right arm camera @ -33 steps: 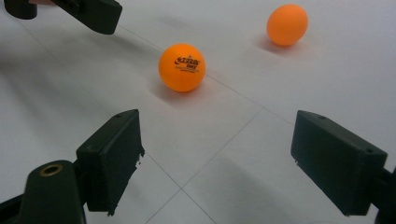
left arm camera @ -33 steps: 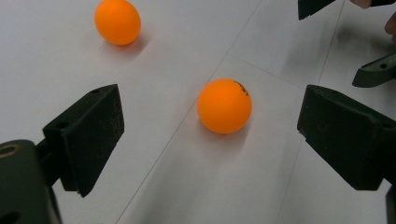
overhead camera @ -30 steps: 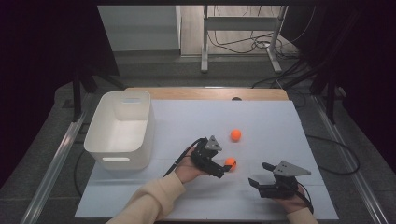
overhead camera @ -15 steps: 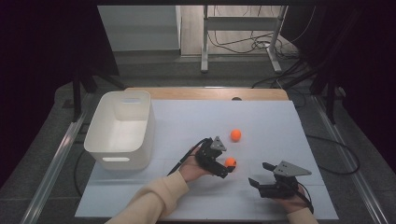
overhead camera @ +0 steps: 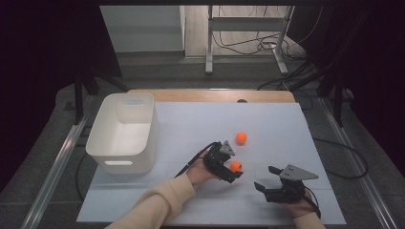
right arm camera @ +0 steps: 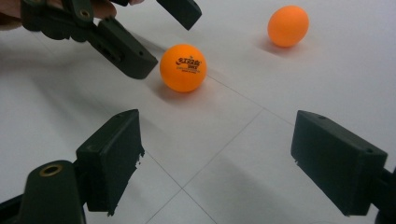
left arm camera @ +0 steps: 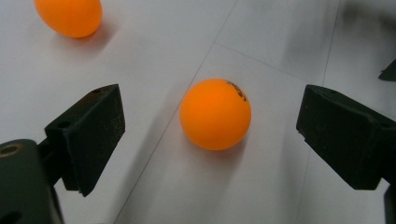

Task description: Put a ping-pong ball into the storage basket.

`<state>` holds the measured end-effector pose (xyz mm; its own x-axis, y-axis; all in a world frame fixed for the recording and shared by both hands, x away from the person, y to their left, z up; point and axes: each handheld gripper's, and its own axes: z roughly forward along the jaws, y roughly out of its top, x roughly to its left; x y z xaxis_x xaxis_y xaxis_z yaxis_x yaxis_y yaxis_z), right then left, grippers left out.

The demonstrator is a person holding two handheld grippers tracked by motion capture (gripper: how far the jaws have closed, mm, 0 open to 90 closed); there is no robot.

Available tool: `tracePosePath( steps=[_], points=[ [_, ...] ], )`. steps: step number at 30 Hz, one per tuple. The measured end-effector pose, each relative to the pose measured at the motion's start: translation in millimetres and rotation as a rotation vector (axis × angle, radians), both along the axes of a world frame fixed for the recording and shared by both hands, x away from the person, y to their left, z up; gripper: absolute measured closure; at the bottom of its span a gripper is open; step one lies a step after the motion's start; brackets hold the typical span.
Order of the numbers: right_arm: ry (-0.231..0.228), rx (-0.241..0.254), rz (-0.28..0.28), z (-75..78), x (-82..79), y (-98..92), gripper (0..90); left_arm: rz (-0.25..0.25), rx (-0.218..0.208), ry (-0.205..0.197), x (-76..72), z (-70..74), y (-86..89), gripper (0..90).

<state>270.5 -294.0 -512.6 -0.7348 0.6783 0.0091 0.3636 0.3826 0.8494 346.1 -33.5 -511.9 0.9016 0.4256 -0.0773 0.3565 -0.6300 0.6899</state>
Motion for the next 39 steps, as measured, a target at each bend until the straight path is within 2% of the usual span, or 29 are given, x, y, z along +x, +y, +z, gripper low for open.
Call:
tracePosePath(
  steps=[9, 13, 15, 20, 24, 28, 29, 39],
  points=[
    [0.003, -0.001, -0.007, 0.4, -0.7, -0.5, 16.7, -0.025, 0.005, 0.003, 4.8, -8.6, -9.1, 13.6],
    [0.000, 0.003, -0.017, 0.6, -0.6, -1.4, 16.7, -0.024, 0.003, -0.014, 5.3, -8.4, -9.1, 20.5],
    [-0.003, 0.001, -0.021, 0.8, -0.8, -1.4, 16.8, -0.021, -0.009, 0.003, 5.9, -9.1, -8.8, 22.5],
    [-0.006, 0.004, -0.019, 1.2, -1.5, -1.5, 16.8, -0.037, 0.008, 0.010, 7.1, -10.7, -8.3, 24.8],
    [-0.008, -0.001, -0.021, 1.5, -1.6, -1.6, 16.8, -0.042, 0.005, 0.017, 6.8, -11.7, -8.4, 30.7],
    [-0.011, -0.006, -0.021, 1.4, -1.5, -1.4, 16.9, -0.046, 0.000, 0.024, 6.9, -11.9, -6.9, 43.1],
    [-0.011, -0.006, -0.022, 1.4, -1.5, -1.5, 16.8, -0.050, -0.002, 0.026, 6.9, -12.0, -6.6, 49.1],
    [-0.012, -0.010, -0.024, 1.8, -1.6, -2.1, 16.9, -0.063, -0.021, 0.027, 4.8, -10.3, -6.4, 50.3]
  ],
)
